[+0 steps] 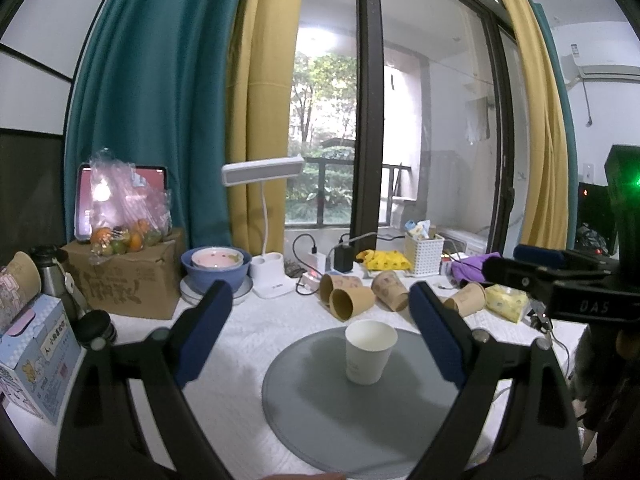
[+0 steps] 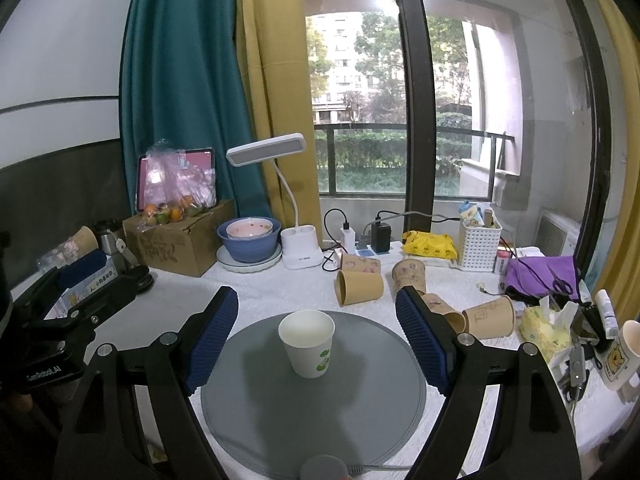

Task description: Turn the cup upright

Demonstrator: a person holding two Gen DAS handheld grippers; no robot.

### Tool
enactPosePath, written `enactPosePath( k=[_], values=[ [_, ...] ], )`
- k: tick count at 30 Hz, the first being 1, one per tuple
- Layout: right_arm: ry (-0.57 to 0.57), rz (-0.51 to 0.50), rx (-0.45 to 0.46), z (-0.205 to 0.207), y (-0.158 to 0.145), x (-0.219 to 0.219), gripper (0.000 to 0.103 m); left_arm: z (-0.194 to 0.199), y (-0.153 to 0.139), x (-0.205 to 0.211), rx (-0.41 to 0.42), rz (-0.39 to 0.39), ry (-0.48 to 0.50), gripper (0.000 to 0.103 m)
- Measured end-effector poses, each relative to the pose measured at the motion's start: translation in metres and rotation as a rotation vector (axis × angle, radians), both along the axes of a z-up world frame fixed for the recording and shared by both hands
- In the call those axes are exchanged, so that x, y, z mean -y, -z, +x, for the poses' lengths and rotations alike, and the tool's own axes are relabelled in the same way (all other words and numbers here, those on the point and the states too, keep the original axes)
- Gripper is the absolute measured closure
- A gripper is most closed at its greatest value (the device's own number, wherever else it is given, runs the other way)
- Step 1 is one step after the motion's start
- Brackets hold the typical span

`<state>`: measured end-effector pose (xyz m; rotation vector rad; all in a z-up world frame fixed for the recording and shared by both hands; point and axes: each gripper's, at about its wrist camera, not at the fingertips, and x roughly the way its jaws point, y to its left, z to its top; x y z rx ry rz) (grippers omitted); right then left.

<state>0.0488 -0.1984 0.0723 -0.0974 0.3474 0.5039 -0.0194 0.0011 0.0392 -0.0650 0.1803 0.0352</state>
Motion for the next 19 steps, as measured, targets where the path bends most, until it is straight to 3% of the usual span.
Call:
enactPosePath(
  k=[19],
  values=[
    [-0.001,-0.002,0.002,-0.0003,-0.0017,-0.0007,0.019,0.0025,-0.0054,-0.0035,0.006,-0.007,0.014,0.012]
  ],
)
